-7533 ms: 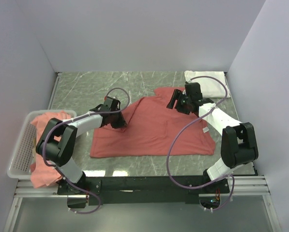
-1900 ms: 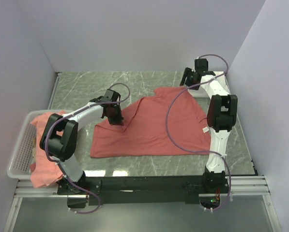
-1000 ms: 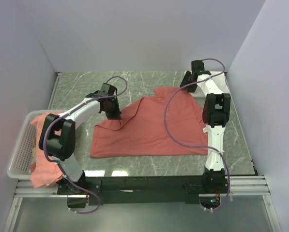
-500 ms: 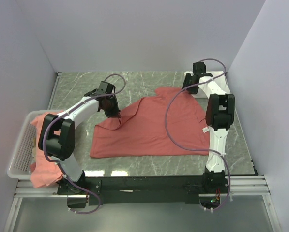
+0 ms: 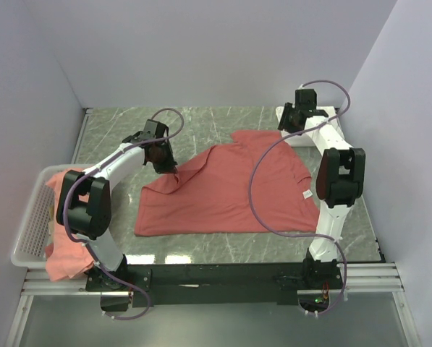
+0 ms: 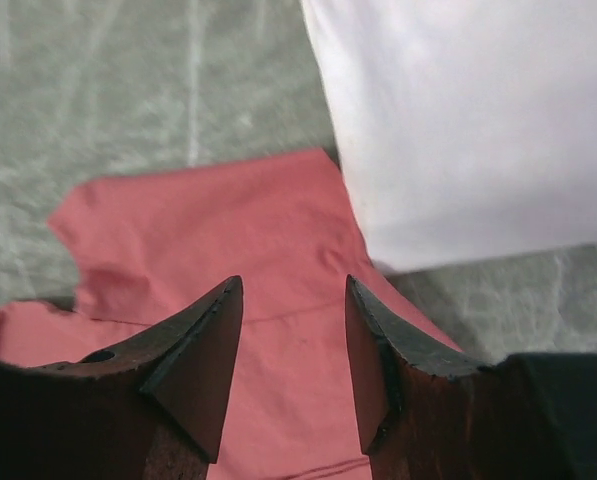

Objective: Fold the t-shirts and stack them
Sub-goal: Fold the tshirt

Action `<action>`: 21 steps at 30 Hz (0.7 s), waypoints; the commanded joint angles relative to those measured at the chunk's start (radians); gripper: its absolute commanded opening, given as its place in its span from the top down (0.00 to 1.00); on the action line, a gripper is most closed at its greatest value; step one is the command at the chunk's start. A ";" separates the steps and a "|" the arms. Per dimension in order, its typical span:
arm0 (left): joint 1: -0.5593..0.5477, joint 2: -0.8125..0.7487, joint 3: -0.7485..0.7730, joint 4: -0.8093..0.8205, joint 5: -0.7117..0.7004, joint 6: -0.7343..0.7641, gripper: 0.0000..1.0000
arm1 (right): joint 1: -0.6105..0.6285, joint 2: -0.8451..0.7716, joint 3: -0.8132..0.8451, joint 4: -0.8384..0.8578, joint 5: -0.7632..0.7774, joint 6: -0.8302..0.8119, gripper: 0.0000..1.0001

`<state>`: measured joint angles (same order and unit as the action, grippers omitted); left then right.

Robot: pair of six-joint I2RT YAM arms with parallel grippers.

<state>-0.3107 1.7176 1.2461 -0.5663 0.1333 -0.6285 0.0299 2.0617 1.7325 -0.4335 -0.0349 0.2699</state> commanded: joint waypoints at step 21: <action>0.010 0.008 0.072 -0.012 -0.014 0.016 0.99 | -0.022 0.135 0.090 -0.119 0.055 -0.070 0.51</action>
<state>-0.3077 1.7191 1.2732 -0.5735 0.1333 -0.6281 0.0143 2.1857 1.7782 -0.5388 0.0177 0.2104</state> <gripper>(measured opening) 0.013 0.488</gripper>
